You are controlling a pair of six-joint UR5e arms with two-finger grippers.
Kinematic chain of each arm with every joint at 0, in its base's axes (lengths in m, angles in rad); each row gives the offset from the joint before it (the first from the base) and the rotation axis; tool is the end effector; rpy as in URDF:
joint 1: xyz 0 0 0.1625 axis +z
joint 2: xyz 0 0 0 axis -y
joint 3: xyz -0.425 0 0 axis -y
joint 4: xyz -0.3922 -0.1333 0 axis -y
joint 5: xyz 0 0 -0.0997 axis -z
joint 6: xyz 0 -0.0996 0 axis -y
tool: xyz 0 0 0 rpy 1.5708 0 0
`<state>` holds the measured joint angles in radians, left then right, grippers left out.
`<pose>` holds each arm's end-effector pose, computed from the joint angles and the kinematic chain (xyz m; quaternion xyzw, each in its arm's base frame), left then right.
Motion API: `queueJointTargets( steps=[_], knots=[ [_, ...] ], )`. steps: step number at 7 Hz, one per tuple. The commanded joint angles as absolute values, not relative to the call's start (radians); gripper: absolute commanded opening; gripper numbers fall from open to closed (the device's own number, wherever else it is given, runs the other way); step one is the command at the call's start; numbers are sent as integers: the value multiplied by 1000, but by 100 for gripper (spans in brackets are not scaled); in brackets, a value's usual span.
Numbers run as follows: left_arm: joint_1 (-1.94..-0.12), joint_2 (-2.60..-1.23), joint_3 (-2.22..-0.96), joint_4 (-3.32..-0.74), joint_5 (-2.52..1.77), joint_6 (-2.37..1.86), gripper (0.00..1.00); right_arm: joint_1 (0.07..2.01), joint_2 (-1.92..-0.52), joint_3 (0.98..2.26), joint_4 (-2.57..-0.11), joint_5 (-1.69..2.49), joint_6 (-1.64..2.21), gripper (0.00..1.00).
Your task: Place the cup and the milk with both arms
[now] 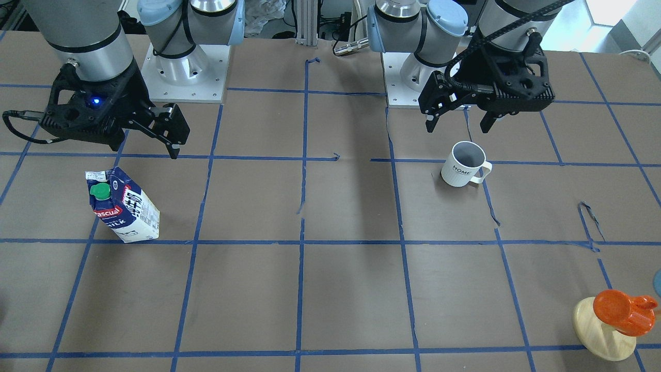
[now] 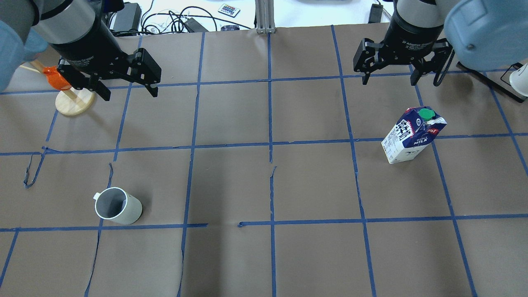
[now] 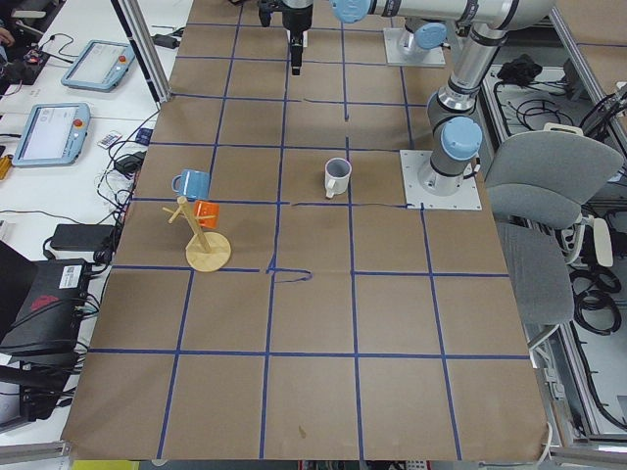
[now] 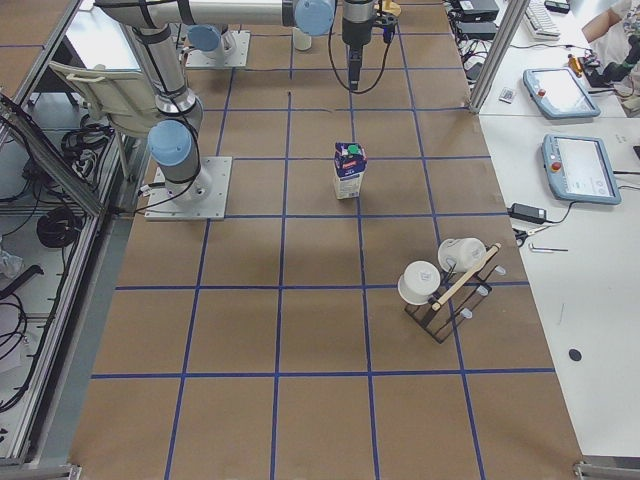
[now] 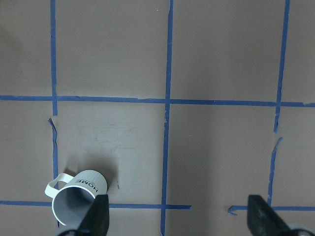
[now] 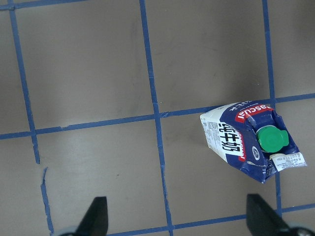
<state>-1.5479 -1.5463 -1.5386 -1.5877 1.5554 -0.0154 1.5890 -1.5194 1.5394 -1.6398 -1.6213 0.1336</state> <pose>-0.1237 -0.4877 0.5141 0.0190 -0.9996 0.0199 0.0076 0.1377 -0.5160 0.4846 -0.0582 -0.9977 0.0263 0.0233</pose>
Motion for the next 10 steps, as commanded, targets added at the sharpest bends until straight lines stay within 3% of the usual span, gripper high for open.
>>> queueJointTargets(
  steps=[1,10],
  knots=[
    [-1548,-1546,-1539,-1588,1555,-15,100,1589,-1520,1539,-1637,-1665,132,100],
    [-1549,-1546,-1539,-1589,1555,-15,100,1591,-1604,1490,-1534,-1680,141,100]
  ],
)
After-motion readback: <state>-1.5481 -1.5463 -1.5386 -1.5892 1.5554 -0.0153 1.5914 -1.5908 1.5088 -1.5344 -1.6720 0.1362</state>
